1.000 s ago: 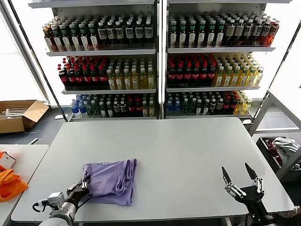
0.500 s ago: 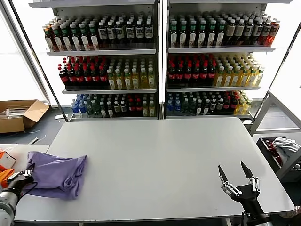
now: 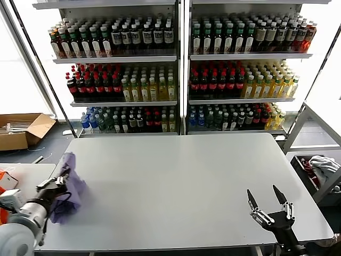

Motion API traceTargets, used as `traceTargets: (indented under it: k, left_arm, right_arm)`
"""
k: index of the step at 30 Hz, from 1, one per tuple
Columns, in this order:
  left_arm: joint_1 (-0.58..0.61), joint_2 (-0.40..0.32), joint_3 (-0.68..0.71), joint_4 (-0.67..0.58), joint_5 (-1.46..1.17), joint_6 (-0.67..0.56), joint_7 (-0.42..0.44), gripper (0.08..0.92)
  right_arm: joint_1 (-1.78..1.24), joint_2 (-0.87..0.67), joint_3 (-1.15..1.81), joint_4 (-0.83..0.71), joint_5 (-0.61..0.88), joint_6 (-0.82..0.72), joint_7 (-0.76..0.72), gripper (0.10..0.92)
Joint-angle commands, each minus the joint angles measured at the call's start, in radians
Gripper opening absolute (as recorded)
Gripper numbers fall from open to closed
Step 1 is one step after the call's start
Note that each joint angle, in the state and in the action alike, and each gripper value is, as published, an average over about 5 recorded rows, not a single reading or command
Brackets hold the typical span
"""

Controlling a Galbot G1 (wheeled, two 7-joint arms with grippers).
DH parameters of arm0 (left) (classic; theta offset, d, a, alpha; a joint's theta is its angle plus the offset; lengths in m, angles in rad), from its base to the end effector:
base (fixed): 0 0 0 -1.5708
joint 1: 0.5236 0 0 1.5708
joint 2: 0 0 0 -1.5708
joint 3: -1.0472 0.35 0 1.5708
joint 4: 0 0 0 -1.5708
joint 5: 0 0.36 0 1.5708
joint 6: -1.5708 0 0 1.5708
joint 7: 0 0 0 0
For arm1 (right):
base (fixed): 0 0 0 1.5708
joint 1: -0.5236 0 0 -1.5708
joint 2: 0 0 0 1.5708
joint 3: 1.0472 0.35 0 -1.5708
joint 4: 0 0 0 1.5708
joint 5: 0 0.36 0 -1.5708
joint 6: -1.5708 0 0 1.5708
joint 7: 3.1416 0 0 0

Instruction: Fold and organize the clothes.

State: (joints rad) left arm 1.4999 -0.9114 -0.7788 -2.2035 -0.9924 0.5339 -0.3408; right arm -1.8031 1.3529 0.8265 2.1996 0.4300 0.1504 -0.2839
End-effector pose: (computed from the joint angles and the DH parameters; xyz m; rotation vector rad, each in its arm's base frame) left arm 0.2249 0.1419 -0.1800 0.0460 -2.7357 0.2210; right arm 0.1225 -0.1147 -0.2752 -0.2555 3.0419 0.0759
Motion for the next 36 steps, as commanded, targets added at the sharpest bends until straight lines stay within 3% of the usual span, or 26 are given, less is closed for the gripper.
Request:
traceTargets:
  k: [1, 7, 13, 20, 28, 32, 36]
  left_arm:
    - [-0.313, -0.106, 0.794, 0.098, -0.209, 0.012, -0.238, 0.13]
    - [-0.434, -0.304, 0.849, 0.291, -0.181, 0.01, -0.217, 0.131]
    - [-0.488, -0.371, 0.812, 0.295, -0.221, -0.026, -0.231, 0.223]
    - [-0.475, -0.316, 0.71, 0.179, -0.339, -0.097, -0.234, 0.422]
    - [-0.361, -0.129, 0.485, 0.059, -0.113, -0.095, -0.002, 0.656]
    - [-0.306, -0.102, 0.339, 0.043, 0.013, -0.091, 0.072, 0.765]
    - [-0.225, -0.105, 0.242, 0.006, 0.021, -0.088, 0.095, 0.816]
  right_arm:
    - [-0.047, 0.024, 0.023, 0.019, -0.019, 0.004, 0.0, 0.823]
    - [-0.058, 0.044, 0.019, 0.024, -0.03, -0.014, 0.007, 0.823]
    - [-0.053, 0.054, -0.031, 0.018, -0.075, -0.036, 0.015, 0.823]
    - [-0.016, 0.024, -0.139, -0.002, -0.079, -0.116, 0.048, 0.823]
    - [0.23, -0.117, -0.457, -0.04, 0.047, -0.374, 0.199, 0.823]
    - [0.46, -0.179, -0.674, -0.107, 0.152, -0.469, 0.273, 0.823]
    - [0.624, -0.212, -0.873, -0.211, 0.199, -0.502, 0.299, 0.823]
